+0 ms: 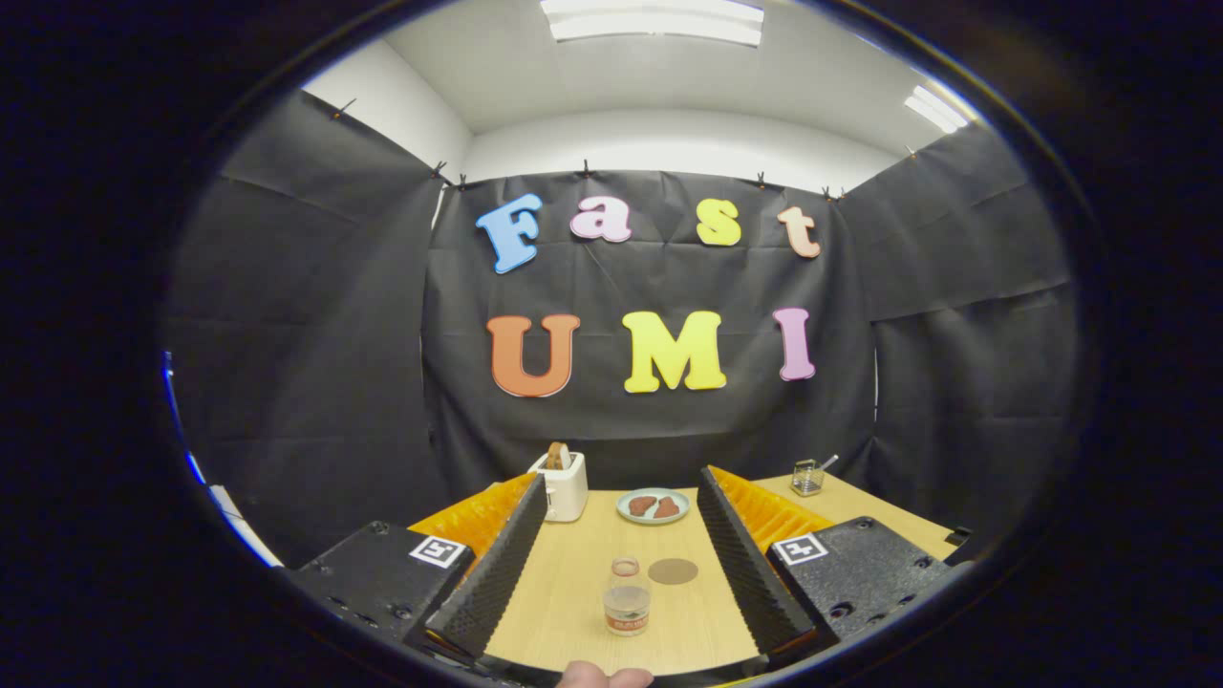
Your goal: Take the bottle from table, then pour the juice into the cup, finally place the bottle on the coaster
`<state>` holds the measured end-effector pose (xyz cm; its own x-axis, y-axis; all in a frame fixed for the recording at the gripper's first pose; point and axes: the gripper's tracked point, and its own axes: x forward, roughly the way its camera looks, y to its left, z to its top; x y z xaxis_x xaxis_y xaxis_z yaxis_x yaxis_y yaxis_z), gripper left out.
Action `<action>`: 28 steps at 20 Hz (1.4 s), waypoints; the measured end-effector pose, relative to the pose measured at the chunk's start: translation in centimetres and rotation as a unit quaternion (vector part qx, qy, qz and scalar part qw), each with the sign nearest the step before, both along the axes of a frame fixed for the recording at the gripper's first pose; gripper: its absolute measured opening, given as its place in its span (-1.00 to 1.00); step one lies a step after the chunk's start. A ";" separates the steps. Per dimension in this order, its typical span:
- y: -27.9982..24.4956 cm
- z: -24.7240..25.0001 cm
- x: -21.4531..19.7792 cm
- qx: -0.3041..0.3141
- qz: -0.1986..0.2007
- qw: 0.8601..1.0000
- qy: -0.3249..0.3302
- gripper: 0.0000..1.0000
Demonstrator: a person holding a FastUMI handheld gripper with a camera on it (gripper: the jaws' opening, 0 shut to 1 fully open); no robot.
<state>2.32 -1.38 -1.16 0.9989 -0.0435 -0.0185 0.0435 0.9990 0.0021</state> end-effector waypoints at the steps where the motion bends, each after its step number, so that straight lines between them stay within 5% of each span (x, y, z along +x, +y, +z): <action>1: -0.1 -0.2 0.1 0.002 -0.002 1.000 0.003 1.00; 21: 1.4 -2.6 -0.2 -0.024 -0.011 1.000 0.008 1.00; 28: 2.9 -8.1 -0.9 -0.026 0.002 0.999 0.022 1.00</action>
<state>1.45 1.53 -9.22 0.9973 -0.0411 -0.0604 0.0379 0.9979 -0.0524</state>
